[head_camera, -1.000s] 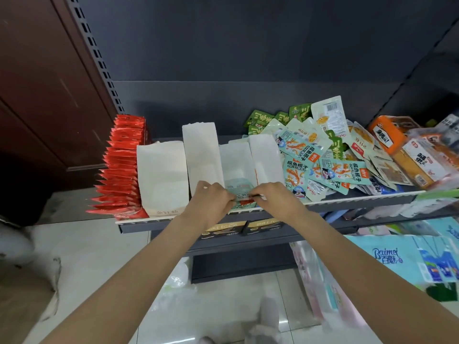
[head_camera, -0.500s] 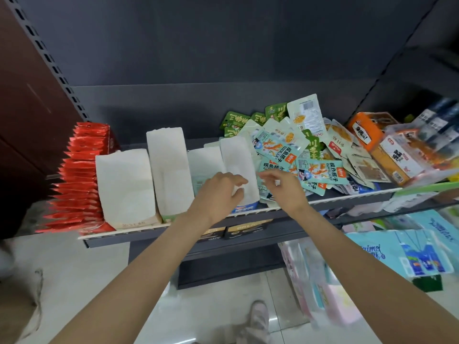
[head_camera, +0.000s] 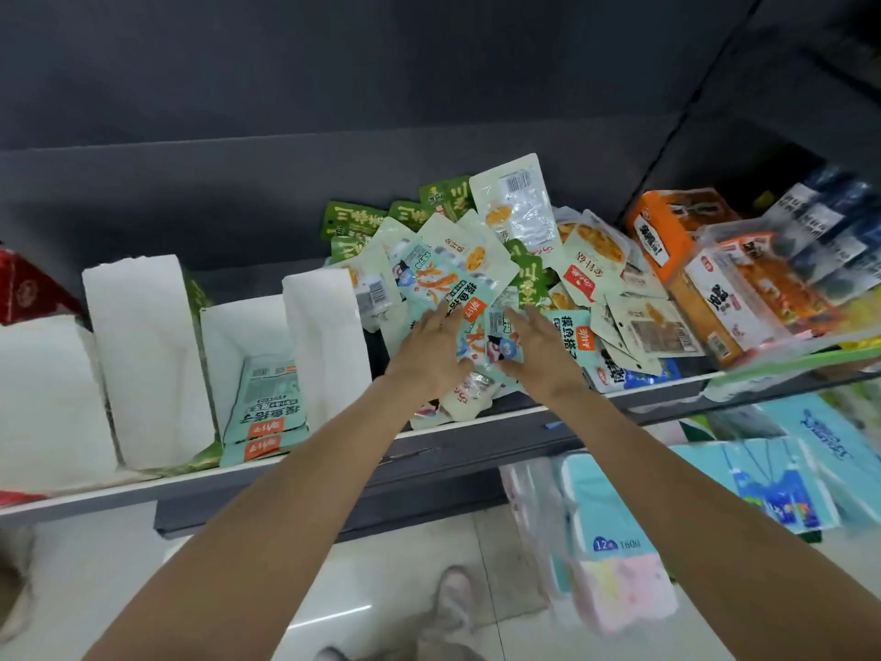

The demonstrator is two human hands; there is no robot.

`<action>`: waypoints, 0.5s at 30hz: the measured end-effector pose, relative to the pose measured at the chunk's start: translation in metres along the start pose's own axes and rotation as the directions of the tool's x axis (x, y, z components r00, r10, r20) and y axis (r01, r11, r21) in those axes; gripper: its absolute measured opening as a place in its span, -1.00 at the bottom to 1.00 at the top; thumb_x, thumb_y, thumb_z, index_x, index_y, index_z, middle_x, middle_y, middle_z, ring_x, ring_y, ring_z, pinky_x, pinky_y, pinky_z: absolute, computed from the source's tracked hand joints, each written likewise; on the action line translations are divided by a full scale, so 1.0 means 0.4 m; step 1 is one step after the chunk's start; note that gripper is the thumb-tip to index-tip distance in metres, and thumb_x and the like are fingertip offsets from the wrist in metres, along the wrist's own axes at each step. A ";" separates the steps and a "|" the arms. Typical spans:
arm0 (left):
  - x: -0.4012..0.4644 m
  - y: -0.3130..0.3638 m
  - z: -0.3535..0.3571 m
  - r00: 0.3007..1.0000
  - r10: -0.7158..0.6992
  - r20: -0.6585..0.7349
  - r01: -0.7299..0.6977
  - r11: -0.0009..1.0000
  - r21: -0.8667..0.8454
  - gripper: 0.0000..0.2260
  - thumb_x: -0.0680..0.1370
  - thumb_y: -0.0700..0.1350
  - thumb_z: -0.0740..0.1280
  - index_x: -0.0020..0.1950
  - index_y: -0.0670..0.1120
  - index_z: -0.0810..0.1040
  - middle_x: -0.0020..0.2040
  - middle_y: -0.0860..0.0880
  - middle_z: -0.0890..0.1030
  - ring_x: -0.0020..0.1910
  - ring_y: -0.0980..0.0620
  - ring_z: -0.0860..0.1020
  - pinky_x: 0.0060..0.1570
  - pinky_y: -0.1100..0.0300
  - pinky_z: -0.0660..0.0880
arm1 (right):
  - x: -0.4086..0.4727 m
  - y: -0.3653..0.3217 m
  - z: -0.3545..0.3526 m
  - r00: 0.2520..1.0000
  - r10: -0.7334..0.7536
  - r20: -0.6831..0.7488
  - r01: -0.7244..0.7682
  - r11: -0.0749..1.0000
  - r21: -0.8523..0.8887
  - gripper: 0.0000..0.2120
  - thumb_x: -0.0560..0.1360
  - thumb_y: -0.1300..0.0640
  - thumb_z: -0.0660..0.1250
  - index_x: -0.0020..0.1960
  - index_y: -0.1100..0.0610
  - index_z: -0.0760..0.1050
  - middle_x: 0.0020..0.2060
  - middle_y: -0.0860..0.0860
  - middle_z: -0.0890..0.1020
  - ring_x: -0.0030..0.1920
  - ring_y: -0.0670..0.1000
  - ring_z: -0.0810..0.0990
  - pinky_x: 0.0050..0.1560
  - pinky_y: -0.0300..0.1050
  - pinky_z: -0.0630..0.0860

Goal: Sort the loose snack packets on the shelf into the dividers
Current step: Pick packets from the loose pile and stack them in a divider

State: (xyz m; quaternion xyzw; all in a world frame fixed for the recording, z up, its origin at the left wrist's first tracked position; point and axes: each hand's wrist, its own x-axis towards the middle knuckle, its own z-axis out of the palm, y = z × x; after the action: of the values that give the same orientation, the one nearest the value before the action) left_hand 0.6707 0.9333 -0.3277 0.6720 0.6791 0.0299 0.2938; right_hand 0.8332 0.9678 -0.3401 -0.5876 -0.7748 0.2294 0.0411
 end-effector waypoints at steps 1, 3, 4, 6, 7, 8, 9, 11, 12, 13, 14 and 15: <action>0.008 -0.002 0.006 1.000 -0.011 0.018 0.012 1.000 -0.002 -0.36 0.58 -0.04 0.23 0.55 -0.06 -0.04 0.56 -0.08 -0.09 0.53 -0.07 -0.07 0.49 0.04 -0.01 | 0.002 0.004 -0.001 1.000 -0.022 -0.010 0.022 0.999 -0.026 -0.29 0.50 0.10 0.34 0.52 0.04 0.04 0.51 0.10 0.06 0.51 0.10 0.00 0.46 -0.01 0.10; 0.014 0.001 0.010 0.999 -0.035 -0.013 0.035 0.999 0.008 -0.46 0.58 -0.08 0.22 0.52 -0.10 0.12 0.55 -0.11 0.06 0.51 -0.09 0.05 0.46 0.05 0.09 | 0.003 0.009 -0.006 0.998 -0.057 -0.031 0.054 0.995 -0.078 -0.31 0.50 0.09 0.35 0.51 0.05 0.09 0.49 0.12 0.13 0.50 0.12 0.06 0.42 0.01 0.21; 0.019 0.004 0.010 0.996 -0.045 -0.080 0.045 0.999 0.007 -0.53 0.58 -0.10 0.22 0.47 -0.13 0.23 0.50 -0.15 0.19 0.47 -0.12 0.15 0.42 0.05 0.18 | 0.001 0.011 -0.008 0.996 -0.073 -0.045 0.069 0.993 -0.097 -0.33 0.49 0.08 0.36 0.50 0.07 0.12 0.48 0.12 0.16 0.49 0.13 0.09 0.40 0.02 0.24; 0.030 0.015 0.012 0.966 -0.024 -0.256 0.030 0.999 0.020 -0.72 0.58 -0.15 0.20 0.25 -0.19 0.48 0.26 -0.19 0.44 0.29 -0.16 0.34 0.26 0.05 0.34 | -0.002 0.021 -0.006 0.991 -0.107 -0.080 0.097 0.988 -0.118 -0.36 0.48 0.03 0.37 0.47 0.11 0.19 0.45 0.12 0.24 0.45 0.13 0.17 0.35 0.00 0.30; 0.039 0.024 0.015 0.952 -0.009 -0.305 0.014 1.000 0.013 -0.79 0.57 -0.16 0.20 0.12 -0.21 0.54 0.13 -0.19 0.50 0.19 -0.16 0.40 0.17 0.06 0.38 | -0.003 0.027 -0.003 0.987 -0.126 -0.104 0.114 0.986 -0.118 -0.37 0.47 0.01 0.37 0.45 0.14 0.23 0.42 0.12 0.29 0.43 0.14 0.21 0.33 0.00 0.32; 0.049 0.036 0.019 0.949 -0.014 -0.316 0.004 0.999 -0.032 -0.82 0.58 -0.17 0.20 0.03 -0.23 0.55 0.03 -0.19 0.53 0.10 -0.15 0.45 0.06 0.08 0.41 | -0.005 0.032 0.000 0.981 -0.142 -0.135 0.129 0.986 -0.106 -0.39 0.46 -0.01 0.38 0.42 0.16 0.27 0.39 0.12 0.34 0.40 0.14 0.26 0.31 0.00 0.34; 0.060 0.051 0.022 0.957 -0.050 -0.286 0.020 0.994 -0.109 -0.83 0.58 -0.16 0.22 -0.02 -0.25 0.54 -0.05 -0.19 0.54 0.01 -0.14 0.48 -0.06 0.10 0.41 | -0.006 0.038 0.005 0.974 -0.152 -0.170 0.139 0.987 -0.082 -0.40 0.45 -0.02 0.39 0.39 0.19 0.32 0.36 0.13 0.39 0.37 0.15 0.31 0.28 0.00 0.37; 0.082 0.081 0.027 0.967 -0.153 -0.204 0.099 0.962 -0.253 -0.79 0.57 -0.10 0.29 -0.10 -0.25 0.49 -0.24 -0.13 0.49 -0.19 -0.09 0.47 -0.31 0.17 0.35 | -0.006 0.047 0.013 0.963 -0.163 -0.214 0.157 0.987 -0.044 -0.42 0.42 -0.02 0.43 0.33 0.24 0.39 0.30 0.15 0.46 0.31 0.17 0.39 0.24 0.01 0.41; 0.091 0.095 0.026 0.964 -0.195 -0.182 0.133 0.943 -0.304 -0.77 0.55 -0.07 0.32 -0.16 -0.23 0.46 -0.33 -0.07 0.44 -0.26 -0.05 0.44 -0.41 0.21 0.28 | -0.005 0.050 0.013 0.963 -0.168 -0.210 0.165 0.986 -0.031 -0.42 0.41 -0.01 0.44 0.31 0.25 0.41 0.28 0.16 0.47 0.30 0.17 0.41 0.25 0.01 0.41; 0.099 0.104 0.025 0.960 -0.222 -0.168 0.154 0.927 -0.342 -0.75 0.54 -0.05 0.34 -0.21 -0.20 0.44 -0.38 -0.03 0.39 -0.29 -0.02 0.42 -0.47 0.23 0.23 | -0.003 0.054 0.014 0.965 -0.172 -0.200 0.174 0.985 -0.011 -0.43 0.41 0.00 0.44 0.31 0.25 0.42 0.28 0.17 0.47 0.30 0.17 0.41 0.27 -0.01 0.39; 0.102 0.111 0.022 0.959 -0.236 -0.159 0.163 0.913 -0.373 -0.73 0.54 -0.06 0.34 -0.27 -0.16 0.41 -0.41 -0.01 0.36 -0.30 -0.01 0.40 -0.49 0.26 0.20 | -0.003 0.055 0.012 0.968 -0.175 -0.182 0.183 0.983 0.032 -0.42 0.40 0.01 0.45 0.32 0.25 0.41 0.29 0.17 0.45 0.31 0.15 0.40 0.30 -0.02 0.38; 0.101 0.113 0.017 0.955 -0.246 -0.167 0.163 0.902 -0.399 -0.70 0.55 -0.08 0.33 -0.33 -0.12 0.35 -0.41 0.00 0.35 -0.30 0.01 0.39 -0.49 0.29 0.20 | -0.005 0.056 0.006 0.970 -0.179 -0.165 0.196 0.976 0.093 -0.41 0.40 0.02 0.46 0.34 0.24 0.40 0.30 0.15 0.43 0.33 0.12 0.38 0.34 -0.04 0.36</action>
State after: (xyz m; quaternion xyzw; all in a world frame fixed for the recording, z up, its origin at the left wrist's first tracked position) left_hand 0.7172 0.9730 -0.3281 0.5195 0.7548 0.2020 0.3459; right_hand 0.8529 0.9700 -0.3509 -0.5246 -0.8078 0.2197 0.1548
